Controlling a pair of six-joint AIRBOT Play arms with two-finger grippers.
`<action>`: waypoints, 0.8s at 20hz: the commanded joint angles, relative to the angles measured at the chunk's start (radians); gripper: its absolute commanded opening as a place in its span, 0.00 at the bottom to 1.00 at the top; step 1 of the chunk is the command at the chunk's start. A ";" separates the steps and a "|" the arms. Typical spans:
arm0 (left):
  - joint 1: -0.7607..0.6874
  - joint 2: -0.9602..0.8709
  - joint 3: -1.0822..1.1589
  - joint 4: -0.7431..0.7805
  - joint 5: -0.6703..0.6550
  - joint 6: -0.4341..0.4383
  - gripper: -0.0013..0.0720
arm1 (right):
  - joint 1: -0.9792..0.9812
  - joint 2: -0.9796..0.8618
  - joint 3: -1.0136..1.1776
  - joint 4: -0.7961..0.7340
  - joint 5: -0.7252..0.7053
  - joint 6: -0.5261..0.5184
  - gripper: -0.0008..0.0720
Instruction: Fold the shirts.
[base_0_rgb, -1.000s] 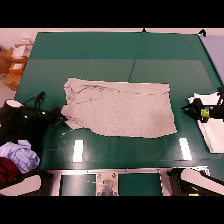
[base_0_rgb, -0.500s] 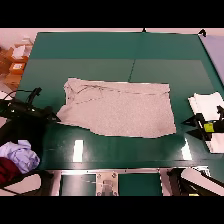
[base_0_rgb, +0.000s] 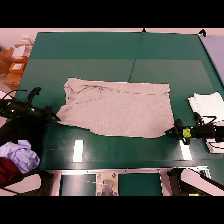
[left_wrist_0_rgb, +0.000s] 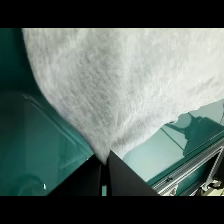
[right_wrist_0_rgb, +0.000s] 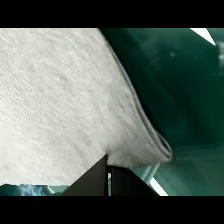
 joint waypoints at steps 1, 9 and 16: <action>0.001 0.001 0.047 -0.051 -0.045 0.011 0.05 | 0.035 0.017 0.021 0.087 -0.002 -0.053 0.02; 0.001 0.405 0.575 -0.267 -0.087 -0.004 0.05 | 0.023 0.332 0.756 0.211 0.142 -0.013 0.02; 0.001 0.601 1.099 -0.234 0.042 -0.043 0.05 | -0.069 0.586 1.203 0.137 -0.102 -0.011 0.02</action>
